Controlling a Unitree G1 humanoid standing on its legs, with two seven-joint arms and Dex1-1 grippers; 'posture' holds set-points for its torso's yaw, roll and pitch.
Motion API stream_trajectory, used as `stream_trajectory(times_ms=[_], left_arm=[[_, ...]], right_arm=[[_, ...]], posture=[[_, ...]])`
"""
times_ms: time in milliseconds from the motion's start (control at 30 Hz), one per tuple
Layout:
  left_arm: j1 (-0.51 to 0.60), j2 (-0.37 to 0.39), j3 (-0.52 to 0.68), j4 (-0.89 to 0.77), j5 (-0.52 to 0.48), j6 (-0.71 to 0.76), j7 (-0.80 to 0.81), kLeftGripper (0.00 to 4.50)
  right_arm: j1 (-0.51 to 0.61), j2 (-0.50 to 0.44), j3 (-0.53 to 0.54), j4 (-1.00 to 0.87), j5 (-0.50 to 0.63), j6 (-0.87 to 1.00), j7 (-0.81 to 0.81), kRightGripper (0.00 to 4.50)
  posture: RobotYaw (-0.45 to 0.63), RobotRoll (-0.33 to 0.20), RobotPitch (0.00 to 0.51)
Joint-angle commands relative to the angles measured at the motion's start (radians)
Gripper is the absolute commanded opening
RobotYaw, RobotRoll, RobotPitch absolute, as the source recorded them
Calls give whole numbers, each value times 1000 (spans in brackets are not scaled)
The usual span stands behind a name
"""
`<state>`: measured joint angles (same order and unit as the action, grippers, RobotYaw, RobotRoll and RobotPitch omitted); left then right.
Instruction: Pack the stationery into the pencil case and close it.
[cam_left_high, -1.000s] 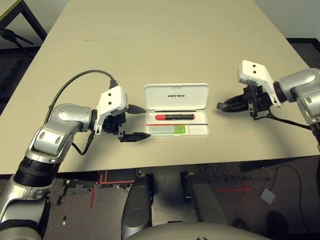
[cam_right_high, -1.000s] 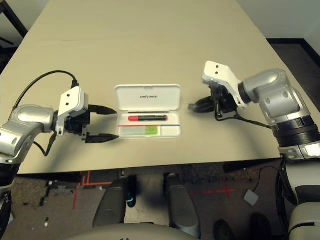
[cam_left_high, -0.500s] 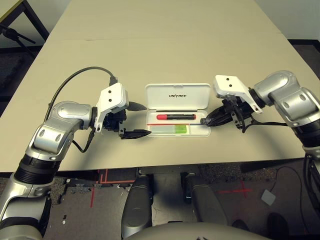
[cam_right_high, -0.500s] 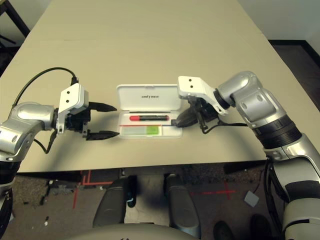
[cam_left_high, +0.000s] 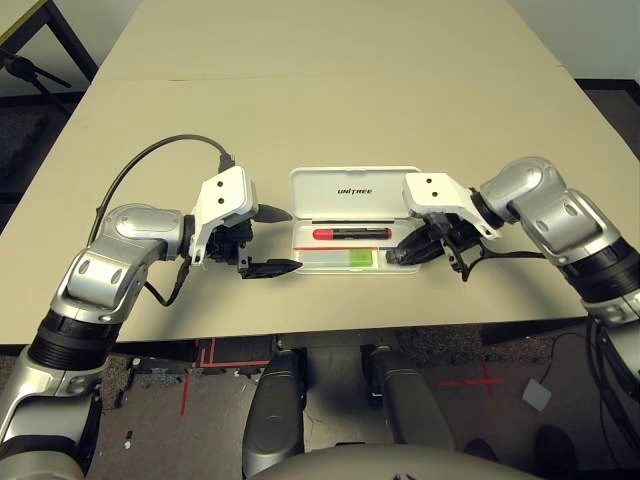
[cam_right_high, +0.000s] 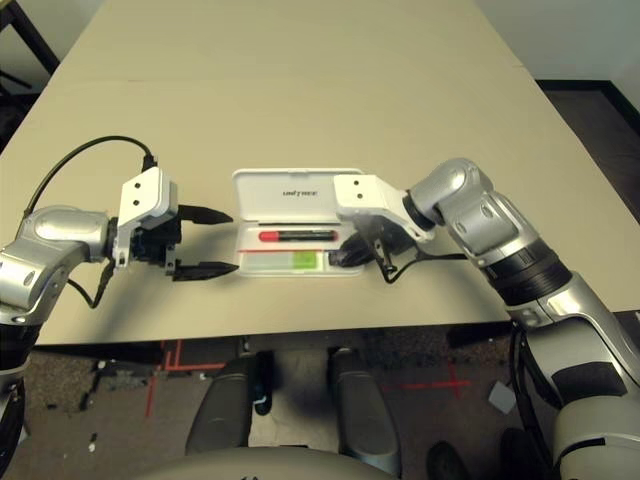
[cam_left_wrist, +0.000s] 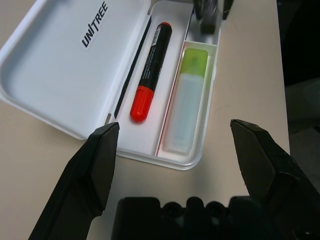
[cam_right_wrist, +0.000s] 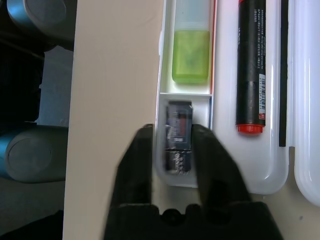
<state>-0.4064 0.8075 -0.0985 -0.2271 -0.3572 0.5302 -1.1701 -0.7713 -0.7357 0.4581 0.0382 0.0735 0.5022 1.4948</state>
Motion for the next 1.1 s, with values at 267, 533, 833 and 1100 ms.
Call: stream_trajectory(times_ms=[267, 533, 833, 1100], left_arm=[[7, 7, 21, 34, -2, 15, 31, 4500], [-15, -12, 65, 105, -10, 38, 86, 4500], [-68, -31, 98, 214, 16, 81, 200, 4500], [-147, -54, 129, 374, 46, 96, 307, 2705]], right_arm=[[1, -17, -75, 55, 78, -28, 46, 4446], [-13, -68, -213, 258, 240, -130, 120, 4446], [-92, -93, -237, 449, 301, -241, 120, 4446], [-94, -111, -241, 507, 324, -293, 120, 4500]], posture=[[98, 0, 191], [129, 0, 192], [111, 0, 184], [84, 0, 176]])
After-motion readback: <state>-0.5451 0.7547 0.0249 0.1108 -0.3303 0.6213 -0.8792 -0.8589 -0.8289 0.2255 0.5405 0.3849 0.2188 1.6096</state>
